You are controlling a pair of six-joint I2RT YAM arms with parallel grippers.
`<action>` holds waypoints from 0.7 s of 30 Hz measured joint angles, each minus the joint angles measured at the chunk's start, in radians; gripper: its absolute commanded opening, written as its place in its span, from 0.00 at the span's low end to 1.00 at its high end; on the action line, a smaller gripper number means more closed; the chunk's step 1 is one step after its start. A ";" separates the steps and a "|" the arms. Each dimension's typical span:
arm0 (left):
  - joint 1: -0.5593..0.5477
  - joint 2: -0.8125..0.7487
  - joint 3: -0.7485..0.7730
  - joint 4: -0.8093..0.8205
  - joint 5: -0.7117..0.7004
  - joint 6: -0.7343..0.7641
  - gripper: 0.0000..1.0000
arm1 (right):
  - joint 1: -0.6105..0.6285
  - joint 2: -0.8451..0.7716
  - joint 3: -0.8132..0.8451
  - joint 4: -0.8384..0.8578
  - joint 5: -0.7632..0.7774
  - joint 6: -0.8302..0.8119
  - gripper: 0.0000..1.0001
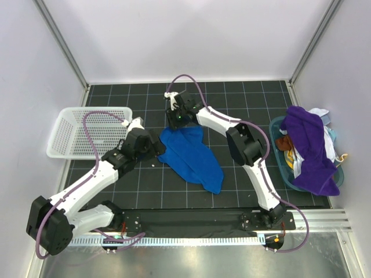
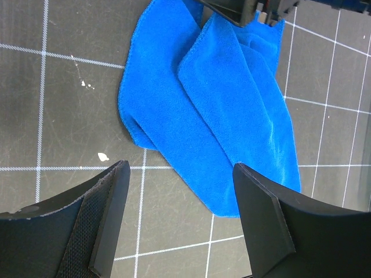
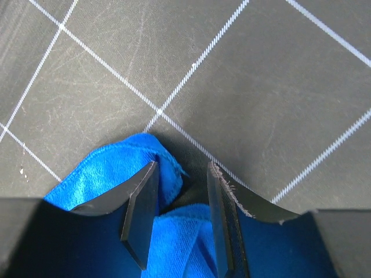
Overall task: Fold and stack the towels
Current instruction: Flatten out the crumpled towel
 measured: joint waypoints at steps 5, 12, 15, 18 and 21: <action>0.000 0.014 0.001 0.001 0.010 0.000 0.76 | 0.000 0.036 0.028 -0.002 -0.011 0.000 0.44; 0.000 0.035 0.001 0.008 0.018 -0.001 0.76 | 0.000 0.058 0.058 -0.013 -0.013 -0.001 0.04; 0.000 0.043 0.001 0.013 0.019 -0.002 0.76 | 0.001 0.055 0.058 -0.017 0.006 0.006 0.01; 0.000 0.057 0.001 0.021 0.019 -0.002 0.76 | 0.008 0.023 0.052 -0.046 0.061 0.008 0.01; 0.000 0.072 0.001 0.039 0.019 -0.002 0.76 | 0.014 -0.056 0.039 -0.081 0.124 0.005 0.01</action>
